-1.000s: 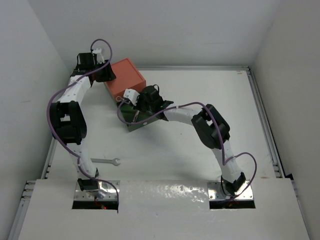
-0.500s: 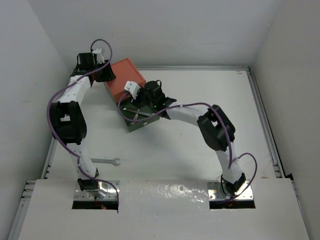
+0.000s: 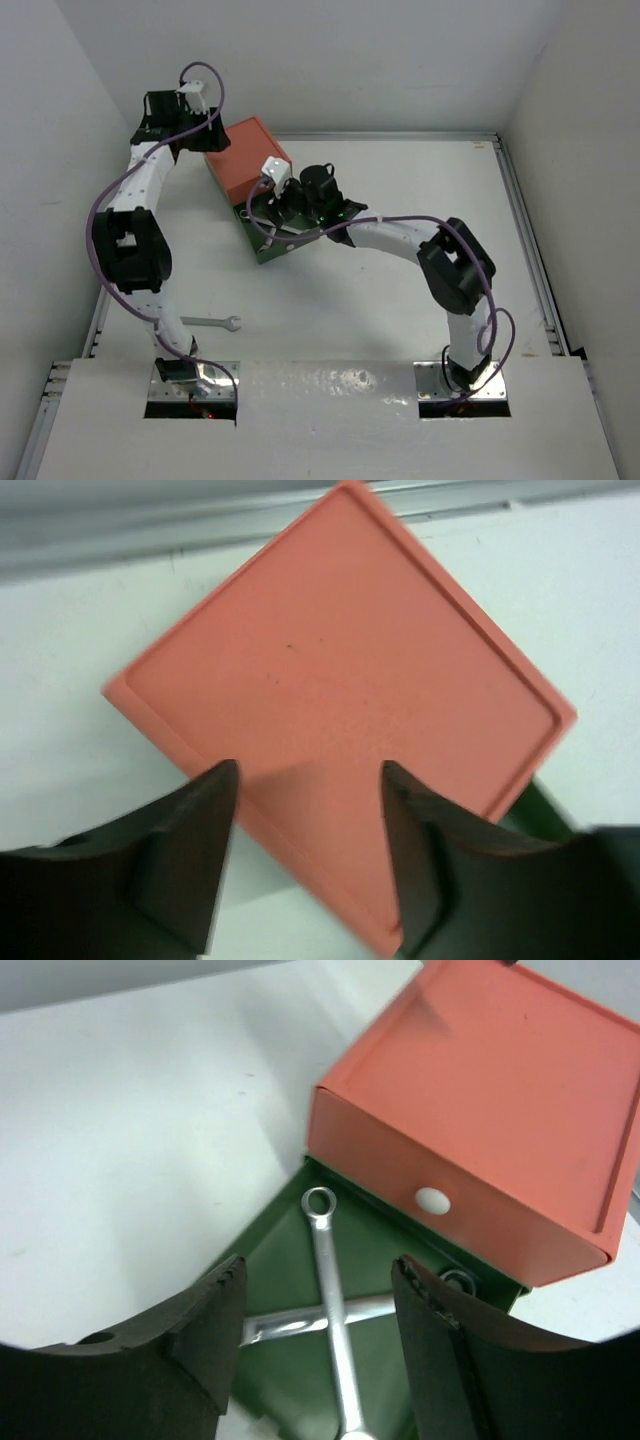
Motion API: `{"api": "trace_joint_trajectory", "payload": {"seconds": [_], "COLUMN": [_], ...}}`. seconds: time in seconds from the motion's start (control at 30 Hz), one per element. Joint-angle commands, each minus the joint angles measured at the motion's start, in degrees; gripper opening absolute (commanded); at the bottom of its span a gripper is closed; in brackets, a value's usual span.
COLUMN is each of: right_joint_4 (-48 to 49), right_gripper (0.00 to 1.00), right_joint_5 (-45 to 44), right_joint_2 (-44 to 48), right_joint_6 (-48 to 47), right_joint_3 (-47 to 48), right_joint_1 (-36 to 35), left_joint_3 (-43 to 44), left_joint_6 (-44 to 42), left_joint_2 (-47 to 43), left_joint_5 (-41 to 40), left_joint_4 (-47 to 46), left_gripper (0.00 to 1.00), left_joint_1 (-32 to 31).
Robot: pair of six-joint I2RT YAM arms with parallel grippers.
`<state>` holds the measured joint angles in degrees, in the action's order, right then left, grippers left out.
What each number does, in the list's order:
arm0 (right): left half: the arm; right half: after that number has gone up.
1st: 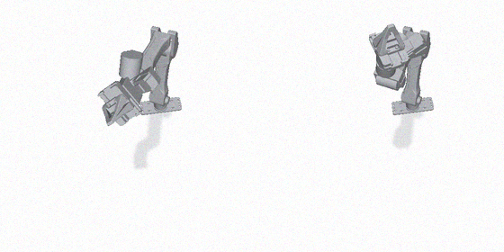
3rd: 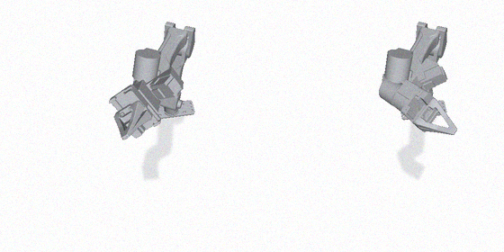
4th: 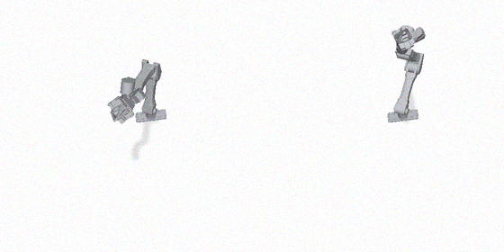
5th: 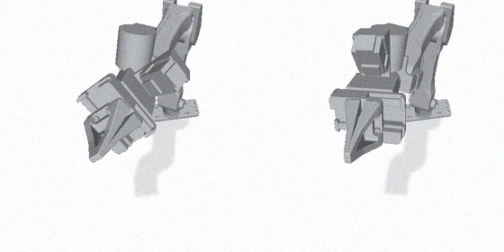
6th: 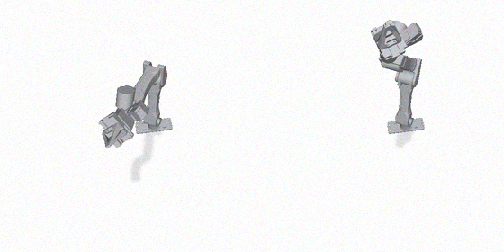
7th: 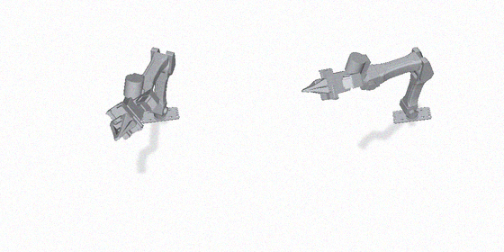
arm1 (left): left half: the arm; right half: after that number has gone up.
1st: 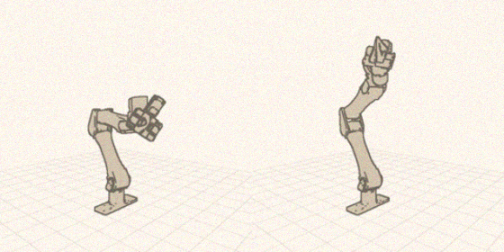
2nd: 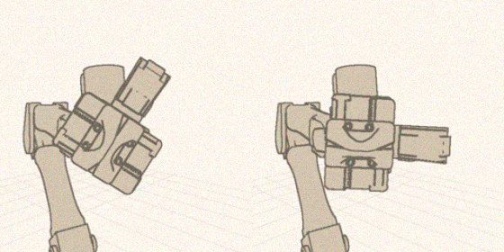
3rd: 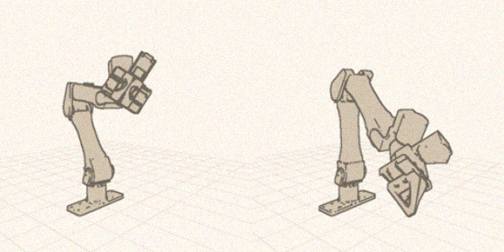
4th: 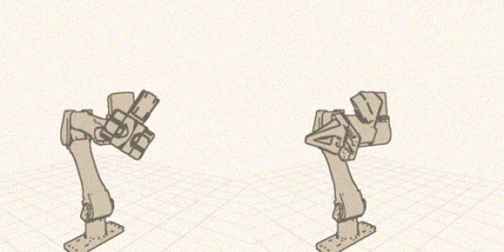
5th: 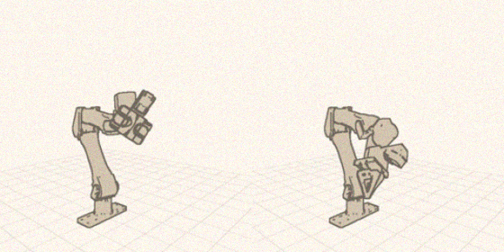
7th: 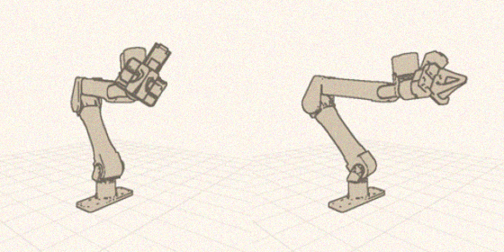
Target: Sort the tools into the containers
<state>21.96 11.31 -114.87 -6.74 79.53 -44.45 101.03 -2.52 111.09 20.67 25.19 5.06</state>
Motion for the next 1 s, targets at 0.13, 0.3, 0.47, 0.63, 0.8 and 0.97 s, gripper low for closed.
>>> {"api": "trace_joint_trajectory", "payload": {"seconds": [0.13,0.3,0.47,0.63,0.8,0.97], "right_joint_4": [-3.59,-2.36,-4.64,-7.71,-7.81,-6.76], "right_gripper": [0.65,0.67,0.67,0.67,0.67,0.67], "right_joint_5": [2.23,-3.57,-8.66,-9.38,-11.22,-11.22], "right_joint_2": [16.42,24.41,28.56,31.80,33.48,33.31], "right_joint_6": [2.79,3.23,1.47,0.15,0.41,1.56], "right_joint_3": [-10.86,-21.77,-27.22,-31.70,-34.96,-36.02], "right_joint_1": [-0.82,-0.90,-0.91,-0.99,-0.99,-0.99], "left_joint_3": [-4.59,-27.30,-50.03,-65.49,-76.94,-79.68], "left_joint_6": [-57.34,-78.76,-82.90,-80.71,-80.71,-78.60], "left_joint_2": [-21.76,-27.75,-40.41,-43.31,-49.20,-46.49], "left_joint_5": [8.00,-7.80,-11.26,-10.91,-17.75,-19.70], "left_joint_4": [31.13,46.17,37.14,30.01,18.26,10.86], "left_gripper": [0.69,0.82,0.82,0.84,0.85,0.83], "left_joint_1": [0.92,0.83,0.04,-1.98,-6.02,-6.03]}}
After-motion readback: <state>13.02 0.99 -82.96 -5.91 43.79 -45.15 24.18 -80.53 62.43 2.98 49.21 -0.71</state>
